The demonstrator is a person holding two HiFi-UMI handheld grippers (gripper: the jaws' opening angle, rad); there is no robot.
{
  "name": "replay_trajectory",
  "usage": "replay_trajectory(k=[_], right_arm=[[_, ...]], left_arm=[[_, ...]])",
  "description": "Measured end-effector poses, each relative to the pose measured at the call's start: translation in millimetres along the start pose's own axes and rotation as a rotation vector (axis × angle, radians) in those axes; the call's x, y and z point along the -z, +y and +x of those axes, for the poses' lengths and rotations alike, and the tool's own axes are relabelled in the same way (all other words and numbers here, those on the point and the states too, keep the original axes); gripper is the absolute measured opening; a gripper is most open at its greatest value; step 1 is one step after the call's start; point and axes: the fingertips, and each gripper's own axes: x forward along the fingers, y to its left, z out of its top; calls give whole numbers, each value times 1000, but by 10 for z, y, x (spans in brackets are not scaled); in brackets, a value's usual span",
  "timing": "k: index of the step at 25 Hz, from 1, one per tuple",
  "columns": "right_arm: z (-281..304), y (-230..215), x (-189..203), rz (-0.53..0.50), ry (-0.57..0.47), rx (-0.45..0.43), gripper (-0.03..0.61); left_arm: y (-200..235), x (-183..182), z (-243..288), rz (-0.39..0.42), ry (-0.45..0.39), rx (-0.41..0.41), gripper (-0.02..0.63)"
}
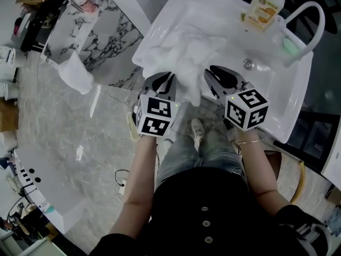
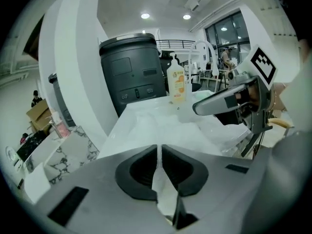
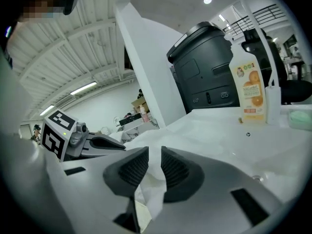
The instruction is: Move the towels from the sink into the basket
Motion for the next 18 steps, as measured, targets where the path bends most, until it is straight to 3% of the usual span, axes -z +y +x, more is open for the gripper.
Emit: replay_trajectory(k=[8,18], right_arm=[[232,721,67,-46,20,-62,69],[429,1644,134,-117,22,-134,69]], left_arm=[[364,81,-701,-120,-132,-53,31],[668,468,-1454,-181,-198,-113,29]])
